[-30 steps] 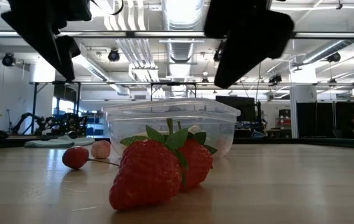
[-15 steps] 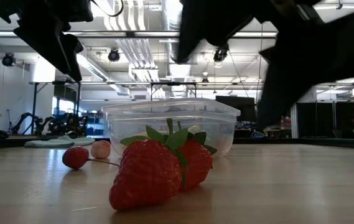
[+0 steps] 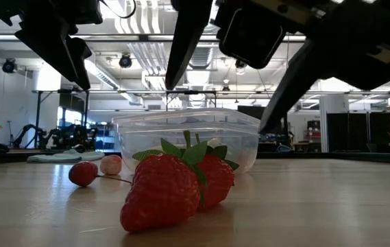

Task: Pick and placing Produce into tupperware
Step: Put the red strawberry into the transparent container

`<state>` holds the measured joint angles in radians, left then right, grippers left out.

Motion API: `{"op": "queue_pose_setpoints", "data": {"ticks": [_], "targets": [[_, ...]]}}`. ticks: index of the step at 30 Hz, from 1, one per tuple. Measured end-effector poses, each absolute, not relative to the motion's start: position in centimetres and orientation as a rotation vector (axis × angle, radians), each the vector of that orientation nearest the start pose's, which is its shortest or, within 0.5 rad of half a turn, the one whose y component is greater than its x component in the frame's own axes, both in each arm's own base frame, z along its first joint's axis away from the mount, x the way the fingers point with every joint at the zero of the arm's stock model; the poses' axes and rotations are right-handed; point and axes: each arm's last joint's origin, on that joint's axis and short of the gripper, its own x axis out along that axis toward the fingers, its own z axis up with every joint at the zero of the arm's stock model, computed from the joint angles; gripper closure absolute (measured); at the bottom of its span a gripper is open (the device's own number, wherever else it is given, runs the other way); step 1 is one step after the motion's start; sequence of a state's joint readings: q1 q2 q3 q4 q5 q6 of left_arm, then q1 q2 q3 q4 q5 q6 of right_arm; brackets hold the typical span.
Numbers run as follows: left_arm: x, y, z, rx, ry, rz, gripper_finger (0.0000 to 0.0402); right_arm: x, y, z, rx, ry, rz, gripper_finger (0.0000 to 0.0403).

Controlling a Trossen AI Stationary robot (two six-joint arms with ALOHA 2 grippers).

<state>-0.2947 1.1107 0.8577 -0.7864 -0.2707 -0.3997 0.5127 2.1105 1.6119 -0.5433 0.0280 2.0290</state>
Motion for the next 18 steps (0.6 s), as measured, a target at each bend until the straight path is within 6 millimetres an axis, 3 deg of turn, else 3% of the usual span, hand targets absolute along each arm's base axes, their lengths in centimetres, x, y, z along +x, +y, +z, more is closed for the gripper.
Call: {"op": "queue_pose_setpoints", "data": {"ticks": [9, 18], "targets": [[19.7, -5.1, 25.5, -0.026, 0.976, 0.173, 0.0139, 40.1, 20.8, 16.3, 1.526, 1.067, -0.738, 0.0163], [19.7, -5.1, 25.5, -0.004, 0.977, 0.163, 0.0139, 40.1, 20.6, 16.2, 1.544, 1.061, -0.776, 0.0163]]}}
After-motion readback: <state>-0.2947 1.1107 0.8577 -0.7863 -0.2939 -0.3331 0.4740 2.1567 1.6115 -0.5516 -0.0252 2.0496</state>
